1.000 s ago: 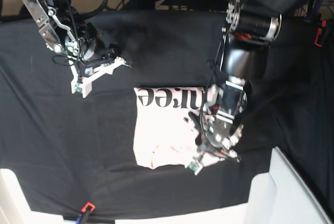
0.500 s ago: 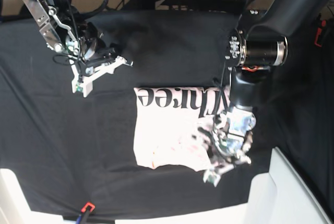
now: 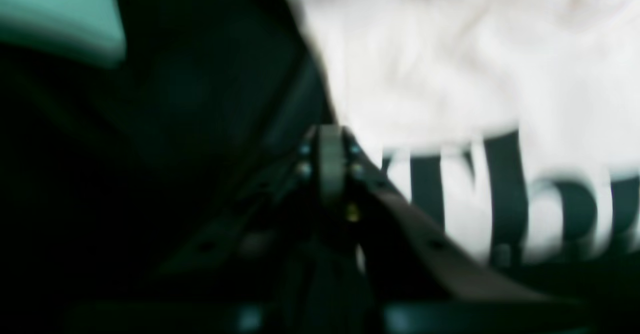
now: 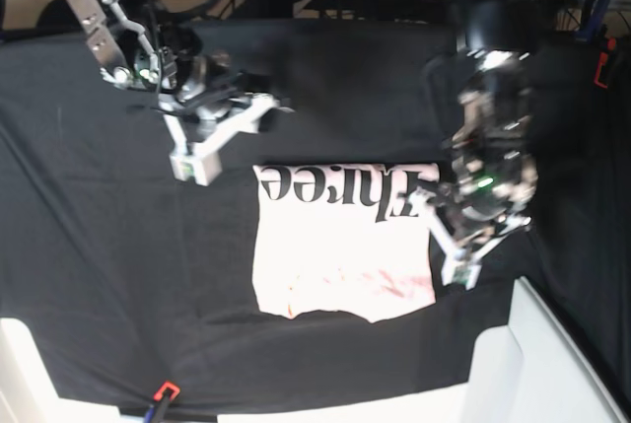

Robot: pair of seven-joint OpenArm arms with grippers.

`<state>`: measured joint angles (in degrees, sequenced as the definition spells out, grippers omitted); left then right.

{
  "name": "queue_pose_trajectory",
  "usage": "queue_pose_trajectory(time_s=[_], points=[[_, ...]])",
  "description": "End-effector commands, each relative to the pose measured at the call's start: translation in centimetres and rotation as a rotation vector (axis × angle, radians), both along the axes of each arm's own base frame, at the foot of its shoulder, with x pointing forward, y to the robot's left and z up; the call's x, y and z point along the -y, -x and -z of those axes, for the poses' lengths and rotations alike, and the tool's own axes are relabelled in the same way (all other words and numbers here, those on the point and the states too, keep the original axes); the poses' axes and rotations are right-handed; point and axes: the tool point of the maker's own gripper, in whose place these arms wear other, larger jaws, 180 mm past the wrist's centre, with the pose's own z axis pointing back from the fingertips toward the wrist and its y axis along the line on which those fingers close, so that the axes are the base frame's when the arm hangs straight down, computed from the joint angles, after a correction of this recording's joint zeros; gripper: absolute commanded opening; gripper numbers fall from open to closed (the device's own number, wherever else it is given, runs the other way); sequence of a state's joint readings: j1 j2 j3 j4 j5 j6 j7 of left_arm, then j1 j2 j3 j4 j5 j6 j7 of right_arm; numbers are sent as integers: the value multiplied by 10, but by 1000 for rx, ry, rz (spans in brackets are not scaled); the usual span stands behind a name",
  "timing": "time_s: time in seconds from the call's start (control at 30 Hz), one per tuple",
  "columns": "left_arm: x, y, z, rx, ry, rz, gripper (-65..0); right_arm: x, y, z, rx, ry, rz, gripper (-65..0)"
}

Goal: Fold the T-shirt properly
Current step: 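Open the left gripper and lift it away from the shirt, then lower the right gripper onto the shirt edge beside the lettering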

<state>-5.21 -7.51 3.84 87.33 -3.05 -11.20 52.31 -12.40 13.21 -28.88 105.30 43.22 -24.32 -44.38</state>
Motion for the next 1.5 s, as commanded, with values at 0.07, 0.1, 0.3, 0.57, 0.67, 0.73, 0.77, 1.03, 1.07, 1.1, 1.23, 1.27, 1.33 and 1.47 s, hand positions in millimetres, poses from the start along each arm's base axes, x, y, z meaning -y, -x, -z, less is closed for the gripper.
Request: queue_pose_trajectory(time_s=[0.07,0.1,0.3,0.57,0.67,0.73,0.77,1.03,1.07,1.1,1.23,1.27,1.33,1.47], points=[[-48,19,-14,43,33,-102,-406,-7,-13,-14,82,-70,-7,-434],[-64,30,-11,34,34,-140,-359,-8,-13,-15,93,-86,-14,-434],[-117,96,16,-57,-29,-240,-304,-4,-24,-12,178,-157,-77,-297],[-142,135,38,-56,-116,-208,-621,25,-31,19,164,-296,-48,-151],[-150,146,47,-110,-230,-178,-647,21,-39,24,174,-328,-105,-149],[-147,147,51,-100,-284,-149,-647,19,-48,26,187,-369,-122,-149],[-145,149,52,-94,-307,-131,-647,17,-52,27,189,-391,-125,-149],[-139,158,53,-56,-347,-132,-648,20,-76,59,77,-452,-58,-149],[-141,159,52,-55,-346,-141,-648,21,-79,61,69,-453,-54,-149],[-142,159,52,-55,-347,-144,-648,22,-82,62,64,-456,-44,-149],[-143,159,51,-54,-352,-144,-648,32,-96,66,66,-463,19,-149],[-143,159,51,-54,-352,-144,-648,32,-101,65,70,-463,21,-149],[-143,159,51,-53,-350,-145,-648,32,-106,64,70,-464,21,-149],[-143,159,51,-54,-350,-145,-648,30,-118,62,63,-468,19,-149]])
